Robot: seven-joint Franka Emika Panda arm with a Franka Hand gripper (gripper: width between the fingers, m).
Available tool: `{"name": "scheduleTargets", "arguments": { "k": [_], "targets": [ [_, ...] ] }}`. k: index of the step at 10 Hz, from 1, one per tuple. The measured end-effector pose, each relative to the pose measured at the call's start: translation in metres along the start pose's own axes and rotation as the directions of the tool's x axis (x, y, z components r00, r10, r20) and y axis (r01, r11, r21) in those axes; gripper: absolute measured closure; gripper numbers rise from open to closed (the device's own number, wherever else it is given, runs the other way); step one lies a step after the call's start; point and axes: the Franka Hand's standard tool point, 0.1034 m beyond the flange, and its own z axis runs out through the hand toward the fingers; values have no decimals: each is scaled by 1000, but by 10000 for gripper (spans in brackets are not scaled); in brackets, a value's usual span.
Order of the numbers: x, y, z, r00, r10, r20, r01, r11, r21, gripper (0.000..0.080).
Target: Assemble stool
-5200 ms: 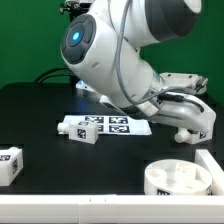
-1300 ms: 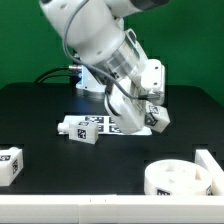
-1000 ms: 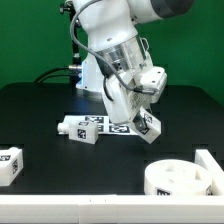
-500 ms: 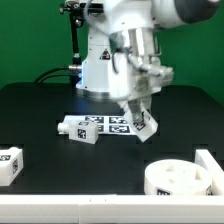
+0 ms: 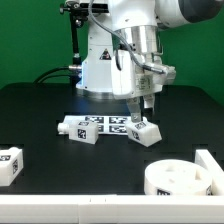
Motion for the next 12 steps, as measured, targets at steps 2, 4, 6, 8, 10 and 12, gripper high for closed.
{"name": "scheduleTargets", "arguments": {
  "k": [2,4,6,8,10,12],
  "targets": [
    [1,-6,-5,993,-110,34,111,994,-16,151],
    [2,-3,2,956,-276,101,284,956,-72,150],
    [1,11,7,922,-379,81,386,919,-80,150],
    [1,10,8,867,-490,93,497,865,-75,150],
    [-5,11,9,718,-683,134,694,717,-68,150],
    [-17,16,8,531,-826,190,845,531,-54,150]
  ]
}}
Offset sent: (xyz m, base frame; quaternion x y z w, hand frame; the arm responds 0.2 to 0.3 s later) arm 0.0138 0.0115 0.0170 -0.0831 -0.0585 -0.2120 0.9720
